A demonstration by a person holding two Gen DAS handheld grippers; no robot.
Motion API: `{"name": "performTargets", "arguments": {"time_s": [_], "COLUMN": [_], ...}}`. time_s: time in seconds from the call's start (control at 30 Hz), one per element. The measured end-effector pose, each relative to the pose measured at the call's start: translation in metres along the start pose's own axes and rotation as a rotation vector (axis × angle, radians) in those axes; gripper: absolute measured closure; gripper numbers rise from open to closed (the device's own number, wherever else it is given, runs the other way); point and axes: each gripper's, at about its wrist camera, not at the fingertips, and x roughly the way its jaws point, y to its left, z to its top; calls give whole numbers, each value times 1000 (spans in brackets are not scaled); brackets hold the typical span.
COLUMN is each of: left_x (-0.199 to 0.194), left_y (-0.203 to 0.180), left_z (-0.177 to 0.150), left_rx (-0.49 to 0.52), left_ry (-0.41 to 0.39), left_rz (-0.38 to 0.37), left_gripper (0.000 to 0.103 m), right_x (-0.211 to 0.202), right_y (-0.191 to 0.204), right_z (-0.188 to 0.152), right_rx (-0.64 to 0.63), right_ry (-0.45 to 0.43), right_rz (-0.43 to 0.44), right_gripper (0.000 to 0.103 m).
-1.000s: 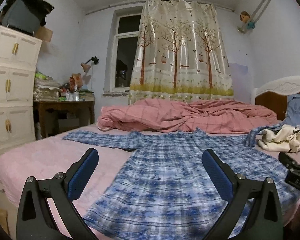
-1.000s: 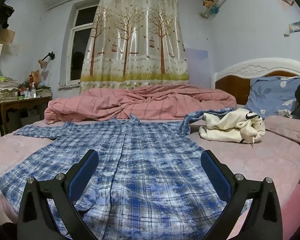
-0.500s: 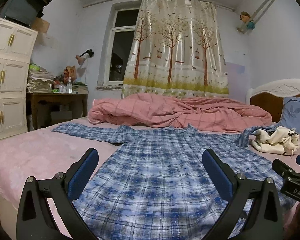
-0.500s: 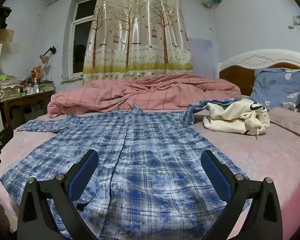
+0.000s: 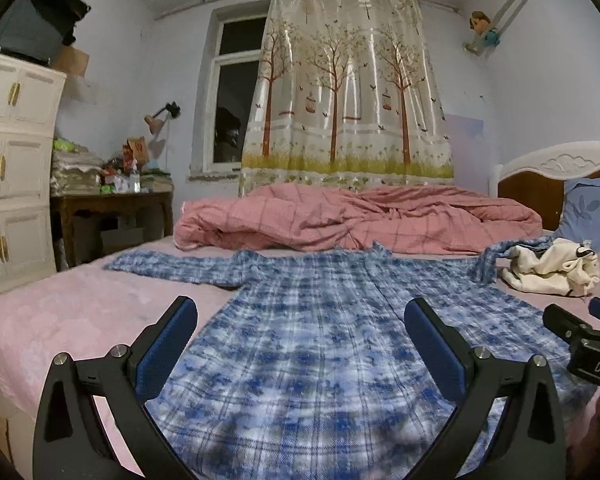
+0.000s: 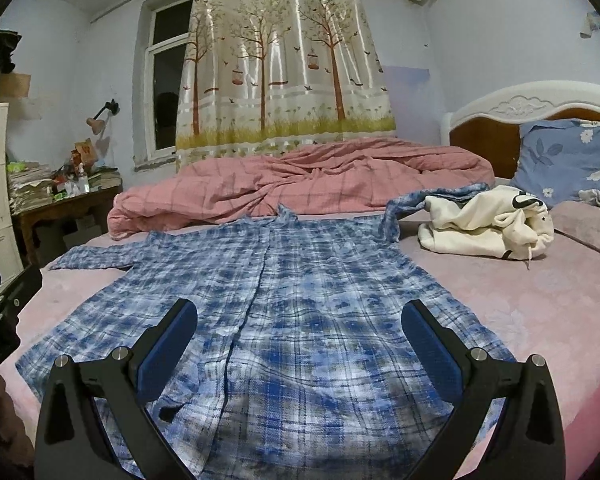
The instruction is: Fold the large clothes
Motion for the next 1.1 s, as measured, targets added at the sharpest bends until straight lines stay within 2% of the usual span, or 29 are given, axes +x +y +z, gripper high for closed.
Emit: {"name": "performTargets", "arguments": {"time_s": [0.07,0.2,0.3,0.37,0.47,0.57,0.63,0.77,0.87,0.97,1.1], "left_x": [-5,-16,-22,-22,-22,-25,-29,-34,-34,-35,-33], "left_y": [1,-5,-6,-3,3,12,16,13,5,-3,-1], "left_z": [0,2,2,1,-2,-7,-12,-23,-34,-44,-61], "left_rx": [2,88,124,126,143,140,143,217,276,345,374], "left_ry": [-12,-61,-91,-82,-67,-72,-77,-52,-24,-25,40], "left_rz": [-5,47,65,69,95,143,163,125,109,129,48], "left_gripper": [0,0,0,0,0,0,0,0,1,6,12], "right_x": [-2,-10,-23,-31,-37,-44,-48,-42,-33,-29,-20], "right_y": [-1,-6,-16,-23,-34,-52,-62,-70,-69,-62,-50], "right_z": [0,-3,-3,-2,2,2,-4,-24,-36,-44,-58], "right_rx": [-21,-65,-39,-49,-99,-92,-97,-152,-164,-166,-231], "right_ry": [-4,-14,-73,-113,-100,-90,-82,-7,68,118,205], "right_rz": [8,-6,-71,-89,-86,-81,-58,2,73,167,246], "right_gripper": [0,0,0,0,0,0,0,4,8,8,8]}}
